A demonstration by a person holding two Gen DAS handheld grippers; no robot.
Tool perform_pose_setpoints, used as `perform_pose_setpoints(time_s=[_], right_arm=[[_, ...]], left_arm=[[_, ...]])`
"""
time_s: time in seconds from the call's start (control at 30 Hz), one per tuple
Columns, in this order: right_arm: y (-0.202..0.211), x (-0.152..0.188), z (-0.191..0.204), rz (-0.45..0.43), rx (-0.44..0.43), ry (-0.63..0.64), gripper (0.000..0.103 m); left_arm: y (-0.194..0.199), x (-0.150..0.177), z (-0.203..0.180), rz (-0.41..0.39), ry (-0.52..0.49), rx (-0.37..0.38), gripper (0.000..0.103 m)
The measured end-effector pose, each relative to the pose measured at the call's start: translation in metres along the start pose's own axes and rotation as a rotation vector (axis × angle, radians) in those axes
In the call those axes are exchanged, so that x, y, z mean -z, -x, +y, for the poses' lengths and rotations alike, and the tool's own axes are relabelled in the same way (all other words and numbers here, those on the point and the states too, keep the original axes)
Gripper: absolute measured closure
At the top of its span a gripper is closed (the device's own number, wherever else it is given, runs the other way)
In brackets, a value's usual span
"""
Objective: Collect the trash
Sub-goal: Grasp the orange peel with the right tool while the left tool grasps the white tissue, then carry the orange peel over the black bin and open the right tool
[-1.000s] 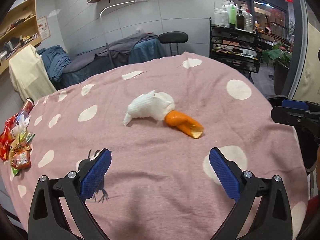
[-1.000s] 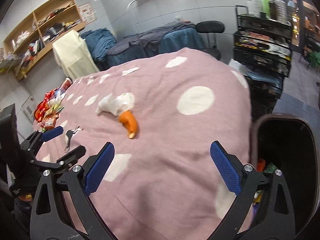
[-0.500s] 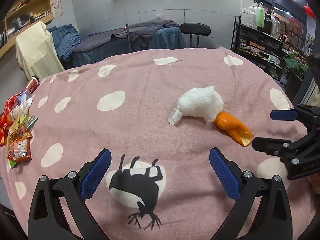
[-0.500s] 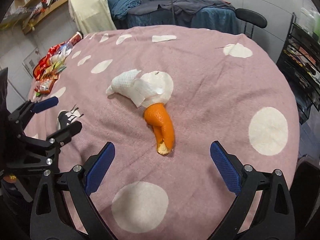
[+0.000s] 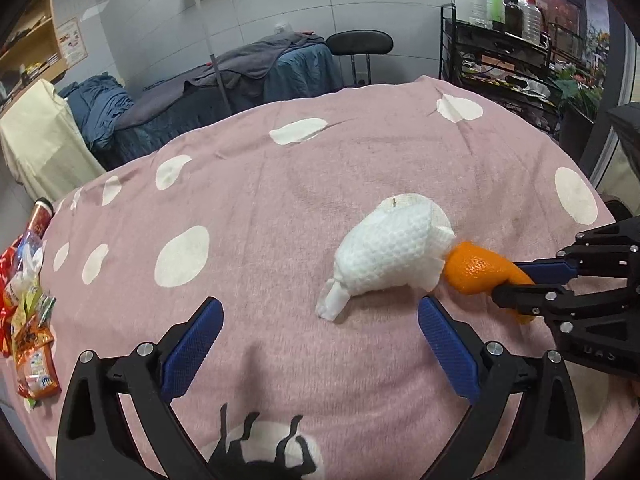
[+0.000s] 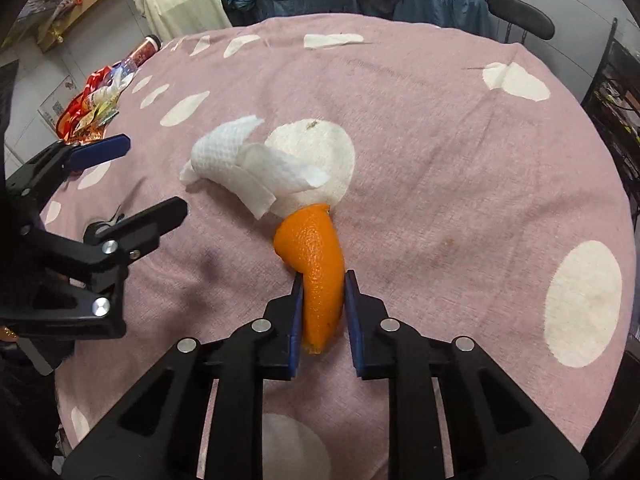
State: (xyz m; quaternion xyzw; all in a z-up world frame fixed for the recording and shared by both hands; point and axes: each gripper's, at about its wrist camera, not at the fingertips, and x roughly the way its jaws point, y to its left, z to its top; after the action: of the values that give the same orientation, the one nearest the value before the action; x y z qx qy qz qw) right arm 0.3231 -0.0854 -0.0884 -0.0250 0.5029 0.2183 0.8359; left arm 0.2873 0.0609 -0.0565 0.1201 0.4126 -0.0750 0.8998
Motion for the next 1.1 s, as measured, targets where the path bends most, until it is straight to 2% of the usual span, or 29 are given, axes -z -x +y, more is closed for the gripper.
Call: perform_pose_setpoints(time_s=[0.1, 0.17, 0.23, 0.27, 0.33, 0.47, 0.57, 0.73, 0.9, 1.1], right_arm=[[0.014, 0.008, -0.013, -0.036, -0.007, -0.056, 0.083], [0.027, 0.015, -0.020, -0.065, 0.006, -0.080, 0.083], [0.038, 0.017, -0.022, -0.091, 0.010, -0.095, 0.083], [0.043, 0.019, -0.023, -0.104, 0.012, -0.100, 0.083], [0.056, 0.028, -0.027, -0.141, 0.013, -0.118, 0.084], [0.077, 0.042, -0.032, -0.208, 0.012, -0.137, 0.083], [0.092, 0.052, -0.033, -0.261, 0.021, -0.143, 0.083], [0.109, 0.066, -0.039, -0.304, 0.002, -0.178, 0.083], [0.123, 0.080, -0.045, -0.337, -0.008, -0.222, 0.083], [0.141, 0.102, -0.054, -0.382, -0.016, -0.266, 0.083]], left_arm=[[-0.008, -0.011, -0.008, 0.000, -0.027, 0.003, 0.009], [-0.015, -0.016, -0.014, 0.008, -0.042, -0.005, 0.018], [-0.022, -0.018, -0.019, 0.032, -0.058, 0.002, 0.040], [-0.023, -0.018, -0.021, 0.042, -0.059, 0.014, 0.045], [-0.023, -0.016, -0.023, 0.054, -0.046, 0.051, 0.061], [-0.010, -0.011, -0.024, 0.032, -0.015, 0.034, 0.064], [0.006, -0.007, -0.022, 0.002, 0.023, 0.050, 0.064], [0.038, 0.001, -0.018, -0.065, 0.087, 0.049, 0.064], [0.062, 0.013, -0.023, -0.111, 0.105, 0.036, 0.064], [0.085, 0.029, -0.036, -0.144, 0.139, 0.084, 0.064]])
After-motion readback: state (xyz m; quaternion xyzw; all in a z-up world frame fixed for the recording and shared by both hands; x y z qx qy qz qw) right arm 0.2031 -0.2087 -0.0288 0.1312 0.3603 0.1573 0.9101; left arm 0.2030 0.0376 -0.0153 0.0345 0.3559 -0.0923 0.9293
